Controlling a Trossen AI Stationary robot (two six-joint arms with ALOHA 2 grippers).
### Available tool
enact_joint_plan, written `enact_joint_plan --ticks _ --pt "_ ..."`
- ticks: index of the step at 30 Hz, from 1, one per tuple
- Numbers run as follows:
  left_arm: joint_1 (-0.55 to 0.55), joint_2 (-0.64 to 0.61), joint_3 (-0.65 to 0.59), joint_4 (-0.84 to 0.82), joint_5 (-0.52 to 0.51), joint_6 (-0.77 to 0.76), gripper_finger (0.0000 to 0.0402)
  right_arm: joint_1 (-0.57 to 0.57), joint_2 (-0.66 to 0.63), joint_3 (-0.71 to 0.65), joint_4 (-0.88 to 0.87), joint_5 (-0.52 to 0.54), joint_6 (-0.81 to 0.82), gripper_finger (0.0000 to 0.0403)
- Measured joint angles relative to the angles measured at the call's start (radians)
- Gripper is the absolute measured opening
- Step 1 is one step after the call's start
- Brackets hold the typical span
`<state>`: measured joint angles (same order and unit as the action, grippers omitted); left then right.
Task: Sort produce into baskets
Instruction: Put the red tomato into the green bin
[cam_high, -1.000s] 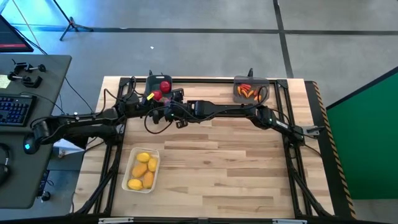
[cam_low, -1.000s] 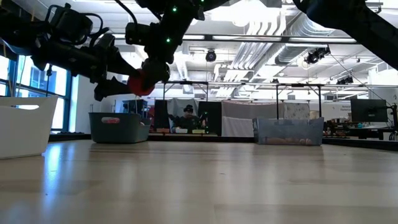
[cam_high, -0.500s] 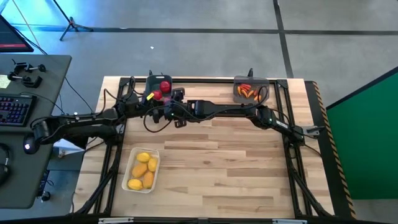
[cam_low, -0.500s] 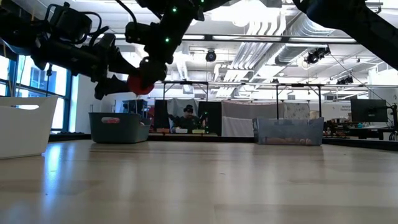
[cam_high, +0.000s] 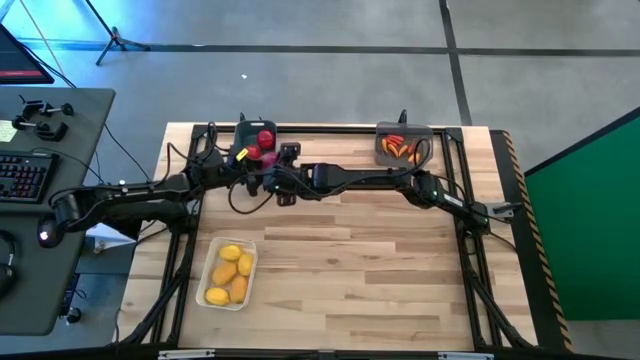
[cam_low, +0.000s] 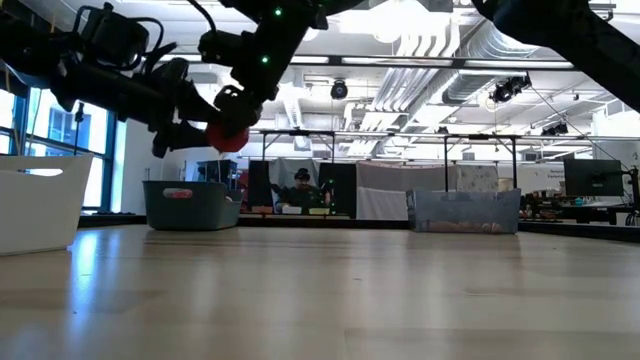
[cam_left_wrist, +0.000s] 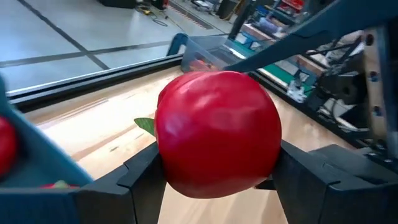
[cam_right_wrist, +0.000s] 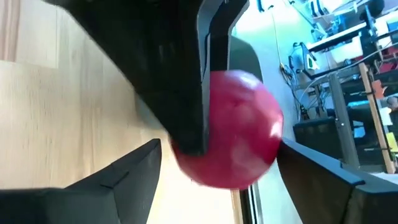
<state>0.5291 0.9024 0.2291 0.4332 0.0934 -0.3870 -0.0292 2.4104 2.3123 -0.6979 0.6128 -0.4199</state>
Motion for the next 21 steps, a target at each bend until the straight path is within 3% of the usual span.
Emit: enact_joint_plan --ticks 4,12,16,19,21 --pt "0.028 0.0 0.0 -0.005 -0.038 0.005 0.0228 -0.004 0.0 0.0 -0.041 -0.019 0.054 0.0301" --pt "0.17 0.0 0.069 -0.159 -0.093 0.091 0.0227 -0.1 0.0 -0.003 -0.129 -0.252 0.231 0.0269" --pt "0.254 0.022 0.12 -0.323 -0.147 0.131 0.0227 -0.126 0.0 -0.003 -0.114 -0.314 0.256 0.0221" --pt "0.31 0.059 0.153 -0.365 -0.155 0.138 0.0227 -0.148 0.0 -0.004 -0.09 -0.405 0.272 0.0163" --pt "0.339 0.094 0.165 -0.391 -0.155 0.139 0.0227 -0.156 0.0 -0.004 -0.071 -0.408 0.263 0.0115"
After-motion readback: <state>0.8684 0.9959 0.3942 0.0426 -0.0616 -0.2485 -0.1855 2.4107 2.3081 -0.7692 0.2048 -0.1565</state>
